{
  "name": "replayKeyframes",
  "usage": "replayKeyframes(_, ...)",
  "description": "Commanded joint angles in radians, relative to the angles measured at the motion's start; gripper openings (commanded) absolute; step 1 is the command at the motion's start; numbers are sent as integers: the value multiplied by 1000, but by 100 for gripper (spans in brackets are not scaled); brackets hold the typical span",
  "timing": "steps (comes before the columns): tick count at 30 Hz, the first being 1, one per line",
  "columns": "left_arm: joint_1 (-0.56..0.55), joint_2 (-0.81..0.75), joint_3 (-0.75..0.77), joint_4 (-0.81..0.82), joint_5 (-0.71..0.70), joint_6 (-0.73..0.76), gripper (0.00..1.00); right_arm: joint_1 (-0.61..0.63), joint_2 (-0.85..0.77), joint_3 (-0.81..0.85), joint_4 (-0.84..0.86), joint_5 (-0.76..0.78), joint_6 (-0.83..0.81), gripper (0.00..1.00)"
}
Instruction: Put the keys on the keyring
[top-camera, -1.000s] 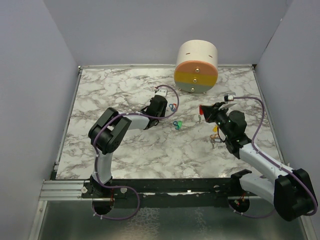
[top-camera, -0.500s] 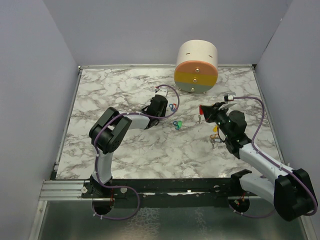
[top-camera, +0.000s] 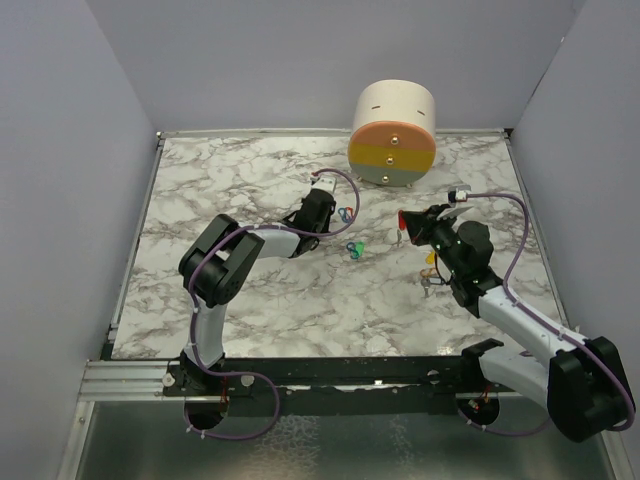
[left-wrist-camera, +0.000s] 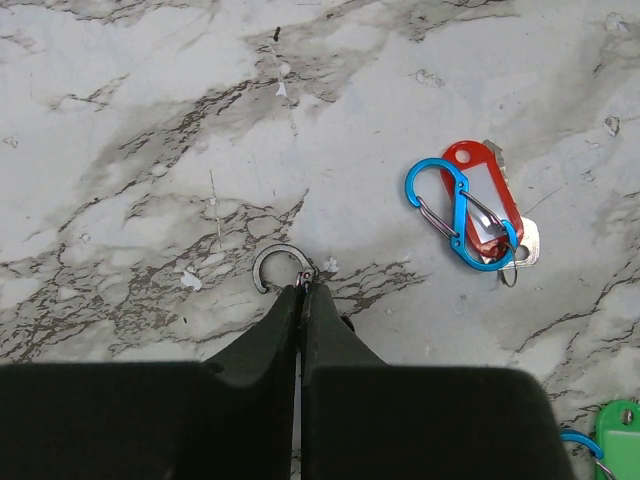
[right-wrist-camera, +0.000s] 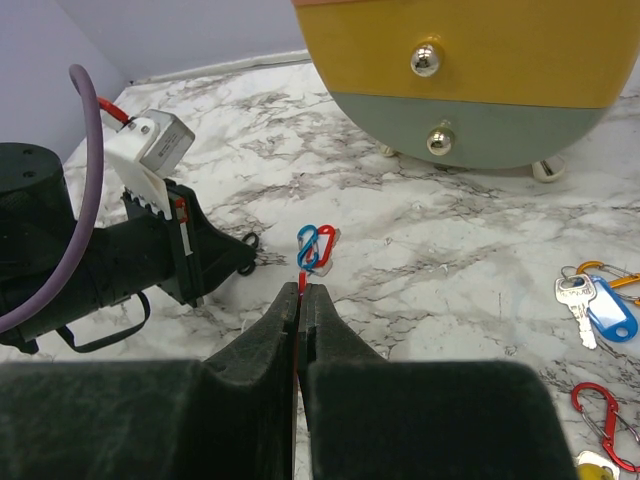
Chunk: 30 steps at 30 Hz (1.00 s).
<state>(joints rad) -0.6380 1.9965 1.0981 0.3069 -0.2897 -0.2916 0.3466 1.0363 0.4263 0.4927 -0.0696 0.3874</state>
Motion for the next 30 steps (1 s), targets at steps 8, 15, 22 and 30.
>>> replayKeyframes(8, -21, -133, -64, -83, 22, -36, 0, 3, 43, 25, 25, -74, -35, 1)
replayKeyframes(15, -92, -283, -74, -121, 53, -98, 0, 3, 49, 24, 37, -98, -36, 1)
replayKeyframes(22, -221, -357, -54, -126, -71, -156, 0, 4, 41, 25, 35, -83, -16, 1)
replayKeyframes(30, -307, -342, -29, -91, -178, -202, 0, 8, 40, 32, 10, -21, 23, 1)
